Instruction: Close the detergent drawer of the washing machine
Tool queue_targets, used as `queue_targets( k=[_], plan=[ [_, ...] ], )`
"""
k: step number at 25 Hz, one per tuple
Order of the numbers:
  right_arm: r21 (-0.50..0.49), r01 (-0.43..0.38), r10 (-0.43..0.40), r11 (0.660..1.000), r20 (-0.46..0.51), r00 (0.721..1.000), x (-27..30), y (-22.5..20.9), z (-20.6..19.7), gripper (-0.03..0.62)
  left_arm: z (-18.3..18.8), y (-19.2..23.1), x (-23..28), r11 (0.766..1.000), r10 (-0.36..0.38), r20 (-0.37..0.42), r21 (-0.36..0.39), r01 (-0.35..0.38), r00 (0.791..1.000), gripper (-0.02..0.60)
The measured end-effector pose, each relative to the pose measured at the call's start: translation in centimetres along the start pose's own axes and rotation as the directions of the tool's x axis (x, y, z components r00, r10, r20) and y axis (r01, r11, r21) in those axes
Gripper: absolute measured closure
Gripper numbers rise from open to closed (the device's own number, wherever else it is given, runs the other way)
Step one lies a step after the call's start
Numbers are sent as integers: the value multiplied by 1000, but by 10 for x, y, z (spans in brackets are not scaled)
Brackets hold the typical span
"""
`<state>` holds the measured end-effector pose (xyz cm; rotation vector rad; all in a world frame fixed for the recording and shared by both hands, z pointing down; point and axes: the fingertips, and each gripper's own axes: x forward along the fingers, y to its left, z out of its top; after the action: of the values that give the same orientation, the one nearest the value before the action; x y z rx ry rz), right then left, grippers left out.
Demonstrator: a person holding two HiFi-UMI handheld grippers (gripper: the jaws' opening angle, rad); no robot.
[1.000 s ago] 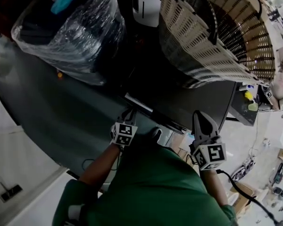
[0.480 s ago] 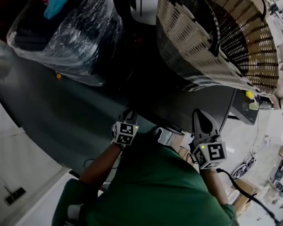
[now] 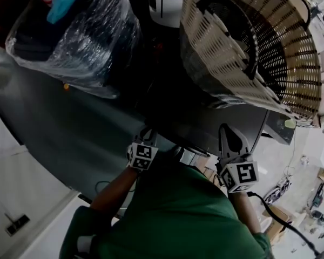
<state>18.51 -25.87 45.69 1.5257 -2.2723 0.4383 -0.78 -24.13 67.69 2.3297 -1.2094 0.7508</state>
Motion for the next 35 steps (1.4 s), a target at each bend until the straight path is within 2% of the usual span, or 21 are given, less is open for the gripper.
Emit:
queue_targets(
  k=[10, 17, 22, 25, 28, 35],
  plan=[
    [-27, -33, 33, 999, 8, 999, 5, 9, 9, 572, 2, 1, 9, 1000, -6, 31, -28, 7, 999, 543],
    [-33, -52, 53, 998, 38, 998, -6, 24, 10, 572, 2, 0, 2, 1000, -20, -17, -5, 20, 1000, 543],
    [-46, -59, 62, 997, 78, 995, -21, 30, 9, 572, 44, 3, -43, 1000, 16, 89, -6, -15, 996, 543],
    [-53, -67, 72, 996, 106, 992, -30, 37, 9, 572, 75, 7, -75, 999, 50, 184, -19, -47, 982, 543],
    [-62, -71, 79, 996, 143, 987, -40, 42, 11, 572, 109, 4, -106, 997, 68, 275, 11, -73, 959, 543],
    [-66, -39, 51, 997, 201, 978, -64, 42, 19, 572, 176, -21, -173, 995, 69, 470, 31, -94, 880, 543]
  ],
)
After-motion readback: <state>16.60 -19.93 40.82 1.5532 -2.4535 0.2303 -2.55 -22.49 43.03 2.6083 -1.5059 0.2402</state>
